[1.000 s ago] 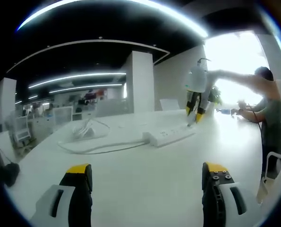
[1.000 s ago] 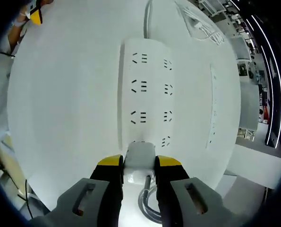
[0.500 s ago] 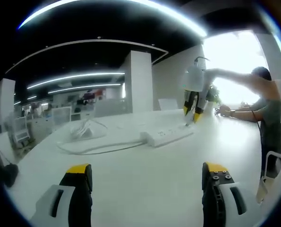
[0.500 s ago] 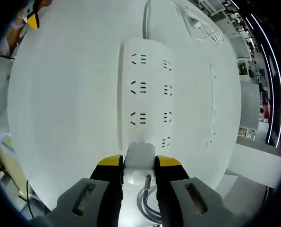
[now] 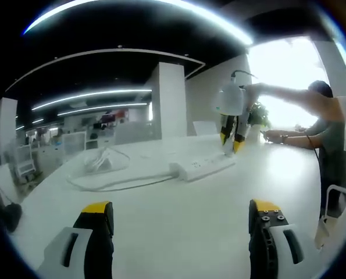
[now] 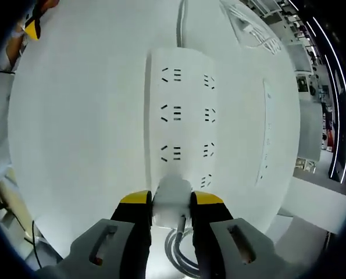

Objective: Straighten the power strip on the desk, plug the charger into it

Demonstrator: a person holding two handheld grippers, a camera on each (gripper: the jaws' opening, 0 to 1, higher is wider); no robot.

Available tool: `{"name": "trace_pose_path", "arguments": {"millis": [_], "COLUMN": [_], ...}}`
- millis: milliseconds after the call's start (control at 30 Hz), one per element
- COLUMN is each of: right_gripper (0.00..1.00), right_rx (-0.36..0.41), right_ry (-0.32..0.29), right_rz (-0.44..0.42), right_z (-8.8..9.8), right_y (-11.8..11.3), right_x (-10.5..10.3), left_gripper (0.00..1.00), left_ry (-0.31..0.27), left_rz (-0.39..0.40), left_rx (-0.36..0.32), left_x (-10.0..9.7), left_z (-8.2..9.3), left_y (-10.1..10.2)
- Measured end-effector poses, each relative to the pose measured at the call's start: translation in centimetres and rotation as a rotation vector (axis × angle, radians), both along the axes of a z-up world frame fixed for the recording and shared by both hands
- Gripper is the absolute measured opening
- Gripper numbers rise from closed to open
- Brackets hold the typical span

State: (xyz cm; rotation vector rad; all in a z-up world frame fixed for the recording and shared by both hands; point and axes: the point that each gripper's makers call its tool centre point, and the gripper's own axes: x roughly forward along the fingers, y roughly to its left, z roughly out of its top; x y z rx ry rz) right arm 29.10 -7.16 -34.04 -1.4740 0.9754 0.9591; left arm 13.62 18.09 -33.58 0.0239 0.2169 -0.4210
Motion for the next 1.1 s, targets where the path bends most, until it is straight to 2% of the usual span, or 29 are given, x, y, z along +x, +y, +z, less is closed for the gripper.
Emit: {"name": "trace_pose_path", "arguments": {"millis": [133, 433, 667, 933, 1100], "right_gripper": [0.24, 0.25, 0.25, 0.39, 0.48], "right_rx": [0.026, 0.013, 0.059, 0.129, 0.139], "right_ry": [0.003, -0.028, -0.043, -0.079, -0.095], "right_rz": [-0.008, 0.002, 0.009, 0.045, 0.068], "right_z": [0.0, 0.0, 0.2, 1.4, 1.7], "right_y": [0.1, 0.2, 0.1, 0.6, 0.6], "right_x": [-0.1, -0.4, -0.5, -0.3, -0.5], "left_gripper": [0.99, 0.99, 0.99, 0.99, 0.99], "left_ry": [0.000, 0.001, -0.006, -0.010, -0.015], "left_rz": [0.010, 0.006, 0.010, 0.014, 0.015], "left_rx": [-0.004, -0.004, -0.001, -0.003, -0.001], "left_x": [0.1, 0.0, -0.1, -0.4, -0.5], "left_z": [0.0, -0.1, 0.3, 0.3, 0.5], "left_y": [0.3, 0.3, 0.5, 0.5, 0.5]}}
